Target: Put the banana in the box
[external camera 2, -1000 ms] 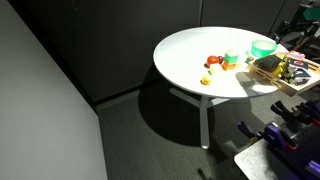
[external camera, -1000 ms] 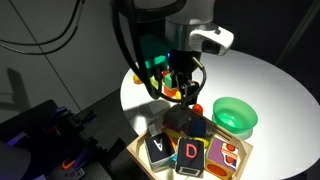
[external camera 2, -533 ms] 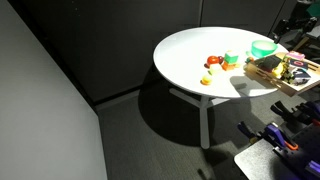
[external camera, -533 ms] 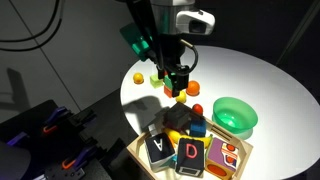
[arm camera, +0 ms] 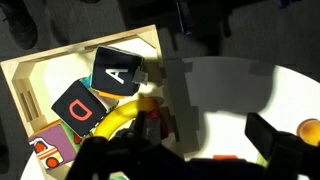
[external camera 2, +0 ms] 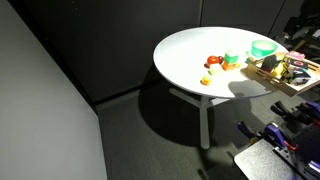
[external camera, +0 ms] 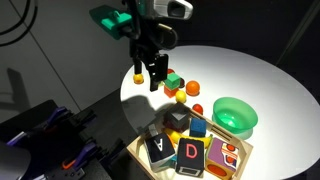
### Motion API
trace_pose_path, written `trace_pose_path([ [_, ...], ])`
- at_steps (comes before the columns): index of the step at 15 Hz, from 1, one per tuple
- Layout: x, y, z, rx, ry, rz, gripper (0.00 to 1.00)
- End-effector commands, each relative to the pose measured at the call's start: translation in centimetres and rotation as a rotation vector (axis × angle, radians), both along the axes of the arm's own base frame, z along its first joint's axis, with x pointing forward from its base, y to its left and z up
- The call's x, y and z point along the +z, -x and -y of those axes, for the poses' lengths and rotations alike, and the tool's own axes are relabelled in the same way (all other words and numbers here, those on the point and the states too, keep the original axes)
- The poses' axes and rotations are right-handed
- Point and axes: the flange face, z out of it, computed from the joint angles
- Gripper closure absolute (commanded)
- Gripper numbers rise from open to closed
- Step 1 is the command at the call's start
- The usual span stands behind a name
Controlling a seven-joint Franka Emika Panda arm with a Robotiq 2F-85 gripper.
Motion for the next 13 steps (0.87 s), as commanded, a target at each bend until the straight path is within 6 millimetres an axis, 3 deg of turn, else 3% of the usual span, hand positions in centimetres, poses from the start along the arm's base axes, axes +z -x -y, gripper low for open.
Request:
trace_pose_path([
  [1,2.2,1.8,-1.8,0.065,0.012,0.01,0.0],
  [7,3.8,3.1,-3.8,0.113,0.026,0.068,0.0],
  [8,3.2,2.2,-3.3,0.081,0.016,0.044,0.0],
  [13,3.6,2.7,-3.7,0.087,0.016,0.055,0.0],
])
